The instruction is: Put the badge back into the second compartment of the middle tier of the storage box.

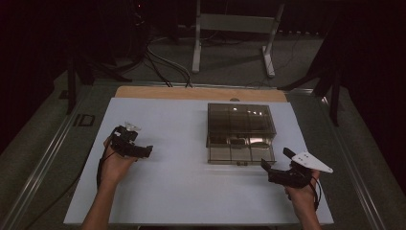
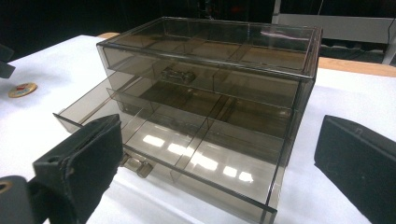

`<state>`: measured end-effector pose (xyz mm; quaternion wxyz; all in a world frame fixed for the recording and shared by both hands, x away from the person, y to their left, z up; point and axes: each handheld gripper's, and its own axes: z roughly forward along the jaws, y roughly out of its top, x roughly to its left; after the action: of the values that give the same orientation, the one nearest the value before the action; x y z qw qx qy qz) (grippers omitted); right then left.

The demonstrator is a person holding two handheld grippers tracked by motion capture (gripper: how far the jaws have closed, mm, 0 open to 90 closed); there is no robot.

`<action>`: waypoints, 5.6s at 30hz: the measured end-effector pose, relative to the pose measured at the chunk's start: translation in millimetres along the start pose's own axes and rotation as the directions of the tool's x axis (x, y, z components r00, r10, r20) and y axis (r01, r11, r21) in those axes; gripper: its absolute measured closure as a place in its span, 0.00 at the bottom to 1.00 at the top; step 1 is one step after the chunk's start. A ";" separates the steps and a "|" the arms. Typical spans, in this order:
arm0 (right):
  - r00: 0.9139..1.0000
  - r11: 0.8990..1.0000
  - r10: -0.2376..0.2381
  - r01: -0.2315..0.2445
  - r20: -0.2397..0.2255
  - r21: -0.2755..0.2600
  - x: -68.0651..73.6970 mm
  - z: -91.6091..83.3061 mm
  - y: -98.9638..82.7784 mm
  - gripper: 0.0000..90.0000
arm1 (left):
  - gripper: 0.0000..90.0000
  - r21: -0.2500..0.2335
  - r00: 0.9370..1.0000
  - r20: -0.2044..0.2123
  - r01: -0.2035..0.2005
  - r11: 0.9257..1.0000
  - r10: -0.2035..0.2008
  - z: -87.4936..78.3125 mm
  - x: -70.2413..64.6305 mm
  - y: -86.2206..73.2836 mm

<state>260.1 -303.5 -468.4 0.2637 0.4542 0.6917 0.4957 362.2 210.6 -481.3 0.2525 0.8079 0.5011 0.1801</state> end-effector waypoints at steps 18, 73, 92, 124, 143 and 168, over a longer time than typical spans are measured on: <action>1.000 1.000 0.006 -0.006 -0.008 -0.001 -0.4 0.5 -0.1 0.01 | 0.18 0.051 1.000 -0.001 0.009 0.999 -0.008 11.0 -6.6 -2.1; 1.000 1.000 0.028 -0.028 -0.006 -0.014 -0.6 -1.5 -0.3 0.05 | 0.54 0.115 0.998 0.066 -0.012 0.993 0.004 22.0 -8.6 -9.8; 1.000 1.000 0.024 -0.024 -0.005 -0.017 -1.5 -2.0 -0.2 0.05 | 0.54 0.118 0.997 0.081 -0.010 0.993 0.000 19.6 -7.2 -7.8; 1.000 0.999 0.028 -0.028 -0.013 -0.026 -2.0 -4.0 0.7 0.05 | 0.54 0.032 0.990 0.118 -0.077 0.997 0.073 -4.9 -24.3 15.5; 0.999 0.999 0.029 -0.030 -0.021 -0.033 -1.9 -4.4 1.0 0.05 | 0.54 -0.012 0.979 0.148 -0.138 0.990 0.138 -15.7 -39.7 29.4; 0.999 0.999 0.030 -0.031 -0.024 -0.032 -1.7 -4.0 0.9 0.05 | 0.54 -0.047 0.962 0.178 -0.203 0.978 0.208 -26.3 -57.4 44.8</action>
<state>258.0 -306.7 -466.3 0.2554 0.4544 0.6796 0.5162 355.2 148.2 -435.9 0.2886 0.8649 0.3869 0.1378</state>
